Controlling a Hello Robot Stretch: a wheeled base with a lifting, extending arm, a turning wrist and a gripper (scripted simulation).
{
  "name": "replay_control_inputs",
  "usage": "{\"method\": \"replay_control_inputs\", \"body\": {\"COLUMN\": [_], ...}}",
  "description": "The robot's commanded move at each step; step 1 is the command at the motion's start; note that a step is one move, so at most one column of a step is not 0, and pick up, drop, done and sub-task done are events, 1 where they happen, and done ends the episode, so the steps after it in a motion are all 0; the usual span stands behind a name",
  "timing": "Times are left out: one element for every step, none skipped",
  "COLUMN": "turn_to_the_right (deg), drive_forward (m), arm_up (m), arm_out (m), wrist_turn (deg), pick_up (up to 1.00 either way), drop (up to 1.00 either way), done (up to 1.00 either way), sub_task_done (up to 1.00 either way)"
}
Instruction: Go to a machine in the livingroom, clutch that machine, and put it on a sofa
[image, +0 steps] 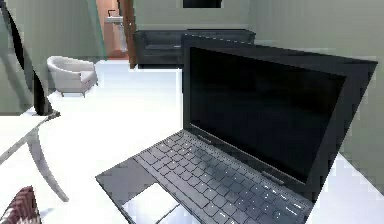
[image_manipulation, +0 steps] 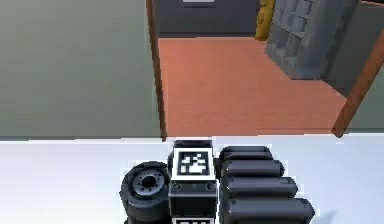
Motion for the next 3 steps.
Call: {"method": "replay_control_inputs", "body": {"turn_to_the_right": [0.0,-18.0,0.0], "drive_forward": [0.75,0.0,0.1], "arm_up": [0.0,0.0,0.0], "arm_out": [0.0,0.0,0.0], "wrist_turn": [0.0,0.0,0.0], "pick_up": [0.0,0.0,0.0], "drop": [0.0,0.0,0.0], "done": [0.0,0.0,0.0], "sub_task_done": [0.0,0.0,0.0]}}
